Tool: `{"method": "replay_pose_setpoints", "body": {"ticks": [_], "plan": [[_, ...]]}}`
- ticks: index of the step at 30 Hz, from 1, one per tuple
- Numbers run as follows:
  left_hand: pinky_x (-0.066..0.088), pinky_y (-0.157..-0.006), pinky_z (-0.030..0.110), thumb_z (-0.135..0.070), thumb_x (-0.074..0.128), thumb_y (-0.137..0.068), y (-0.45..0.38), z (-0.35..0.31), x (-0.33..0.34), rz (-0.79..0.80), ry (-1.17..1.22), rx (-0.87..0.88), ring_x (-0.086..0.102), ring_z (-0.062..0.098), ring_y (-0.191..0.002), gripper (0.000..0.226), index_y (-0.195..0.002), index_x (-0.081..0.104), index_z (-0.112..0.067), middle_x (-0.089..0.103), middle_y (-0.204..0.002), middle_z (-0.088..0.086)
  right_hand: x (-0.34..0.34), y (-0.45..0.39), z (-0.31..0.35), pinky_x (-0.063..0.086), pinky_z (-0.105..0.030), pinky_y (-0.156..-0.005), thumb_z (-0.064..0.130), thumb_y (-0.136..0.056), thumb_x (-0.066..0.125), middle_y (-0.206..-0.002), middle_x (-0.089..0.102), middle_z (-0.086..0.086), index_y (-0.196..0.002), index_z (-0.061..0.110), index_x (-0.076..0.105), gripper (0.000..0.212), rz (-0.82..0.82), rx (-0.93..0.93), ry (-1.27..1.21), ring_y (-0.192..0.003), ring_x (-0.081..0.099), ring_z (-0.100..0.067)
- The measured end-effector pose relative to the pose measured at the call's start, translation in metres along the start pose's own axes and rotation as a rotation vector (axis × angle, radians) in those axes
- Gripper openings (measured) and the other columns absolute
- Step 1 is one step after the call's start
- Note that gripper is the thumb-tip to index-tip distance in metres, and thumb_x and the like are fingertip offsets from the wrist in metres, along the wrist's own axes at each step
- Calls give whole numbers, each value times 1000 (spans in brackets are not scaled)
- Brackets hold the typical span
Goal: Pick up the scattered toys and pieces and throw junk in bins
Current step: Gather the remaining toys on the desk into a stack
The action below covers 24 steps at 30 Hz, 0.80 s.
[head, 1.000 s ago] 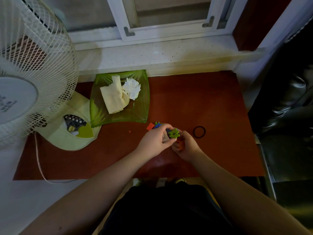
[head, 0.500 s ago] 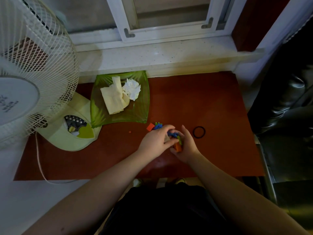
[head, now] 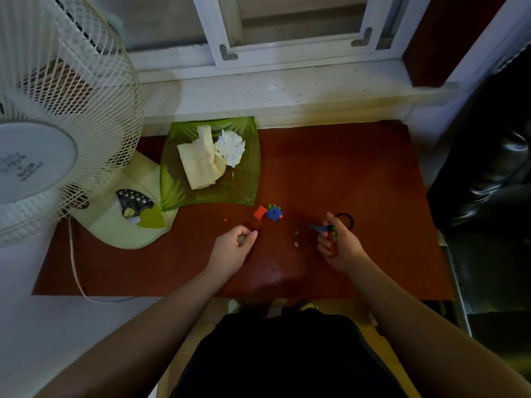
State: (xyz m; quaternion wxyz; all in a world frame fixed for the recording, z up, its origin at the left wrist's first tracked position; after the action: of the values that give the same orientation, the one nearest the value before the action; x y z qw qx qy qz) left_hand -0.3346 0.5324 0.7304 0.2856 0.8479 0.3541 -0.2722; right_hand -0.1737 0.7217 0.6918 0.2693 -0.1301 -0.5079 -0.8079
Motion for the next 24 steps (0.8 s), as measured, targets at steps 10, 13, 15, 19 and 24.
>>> {"method": "replay_pose_setpoints", "body": {"ticks": [10, 13, 15, 19, 24], "plan": [[44, -57, 36, -41, 50, -96, 13, 13, 11, 109, -65, -72, 53, 17, -48, 45, -64, 50, -9, 56, -52, 7, -9, 13, 5, 25, -23, -36, 33, -97, 53, -58, 39, 0, -80, 13, 50, 27, -47, -42, 93, -40, 33, -11], [34, -54, 36, -41, 49, -96, 17, 14, 13, 118, -103, -72, 43, 18, -51, 46, -59, 41, -15, 43, -54, 3, -11, 20, 1, 25, -24, -37, 33, -98, 52, -57, 40, 0, -81, 13, 50, 26, -69, -40, 92, -40, 33, -11], [29, -53, 33, -40, 47, -97, 20, 10, 13, 135, -126, -63, 38, 15, -51, 46, -58, 38, -17, 37, -54, -2, -12, 26, -1, 24, -23, -36, 32, -98, 52, -58, 40, 0, -81, 13, 51, 26, -75, -45, 94, -40, 33, -10], [27, -49, 29, -38, 48, -98, 22, 5, 11, 158, -131, -62, 36, 12, -48, 46, -57, 37, -19, 36, -53, -5, -14, 41, -4, 23, -22, -36, 32, -99, 51, -59, 42, 0, -81, 13, 53, 26, -99, -66, 92, -40, 35, -9], [28, -51, 30, -38, 49, -97, 20, -3, 9, 186, -127, 20, 38, 12, -51, 41, -63, 47, -15, 40, -57, -3, -18, 64, -10, 26, -24, -40, 35, -99, 49, -62, 45, 1, -85, 13, 55, 27, -181, -112, 82, -44, 38, -11]]}}
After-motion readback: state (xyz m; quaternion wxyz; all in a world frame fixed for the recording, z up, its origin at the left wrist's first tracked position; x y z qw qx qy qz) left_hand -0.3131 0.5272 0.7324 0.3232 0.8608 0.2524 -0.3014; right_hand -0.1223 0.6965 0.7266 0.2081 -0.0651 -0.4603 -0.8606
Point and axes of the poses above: each hand's wrist, its own y-axis away from the middle knuckle, its own x-axis out of the palm, z = x × y, the point moved 4 cm from there along -y, towards the middle knuckle
